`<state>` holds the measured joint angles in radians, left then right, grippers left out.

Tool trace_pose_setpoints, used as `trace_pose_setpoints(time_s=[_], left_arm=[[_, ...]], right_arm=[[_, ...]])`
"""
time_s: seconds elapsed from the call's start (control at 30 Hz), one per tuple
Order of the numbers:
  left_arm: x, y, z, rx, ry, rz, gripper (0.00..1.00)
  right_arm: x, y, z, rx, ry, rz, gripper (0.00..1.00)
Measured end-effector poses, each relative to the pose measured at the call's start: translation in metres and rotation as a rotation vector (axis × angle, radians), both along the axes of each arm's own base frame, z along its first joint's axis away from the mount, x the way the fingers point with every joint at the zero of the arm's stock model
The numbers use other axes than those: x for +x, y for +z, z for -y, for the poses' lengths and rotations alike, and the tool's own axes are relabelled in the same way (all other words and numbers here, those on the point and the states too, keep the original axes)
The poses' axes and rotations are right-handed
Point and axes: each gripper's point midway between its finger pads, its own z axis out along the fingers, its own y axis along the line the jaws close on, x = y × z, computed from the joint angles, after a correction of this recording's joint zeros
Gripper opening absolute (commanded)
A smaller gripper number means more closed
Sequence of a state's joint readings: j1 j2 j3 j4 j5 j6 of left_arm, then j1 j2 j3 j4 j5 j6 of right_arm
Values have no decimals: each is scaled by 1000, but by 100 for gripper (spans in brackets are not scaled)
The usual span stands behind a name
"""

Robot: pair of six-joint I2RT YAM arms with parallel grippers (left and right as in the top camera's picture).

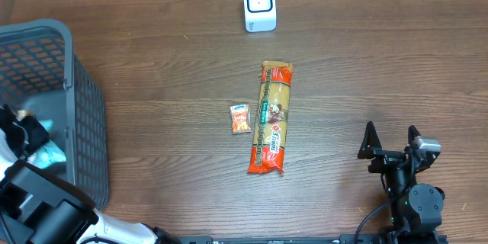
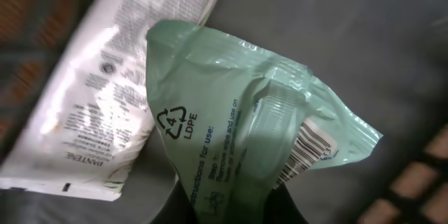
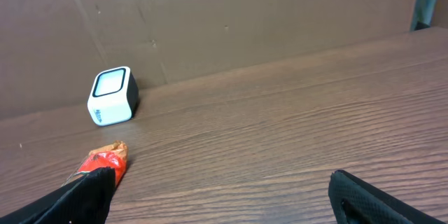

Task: Scan the item barcode
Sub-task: 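Lift the green wipes pack and carry it next to the Kleenex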

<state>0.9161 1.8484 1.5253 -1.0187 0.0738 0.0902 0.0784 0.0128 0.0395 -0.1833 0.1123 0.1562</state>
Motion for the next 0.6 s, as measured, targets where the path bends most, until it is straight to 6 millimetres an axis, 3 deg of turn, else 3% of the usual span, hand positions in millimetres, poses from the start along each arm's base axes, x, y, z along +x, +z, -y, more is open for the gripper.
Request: trace_pose_setpoints(time_s=[0.33, 0.6], left_arm=[[32, 84, 15, -35, -50, 145, 4], [59, 212, 44, 27, -159, 463, 4]], right_arm=[[0, 0, 0, 0, 0, 0, 100], [0, 0, 0, 0, 0, 0, 100]])
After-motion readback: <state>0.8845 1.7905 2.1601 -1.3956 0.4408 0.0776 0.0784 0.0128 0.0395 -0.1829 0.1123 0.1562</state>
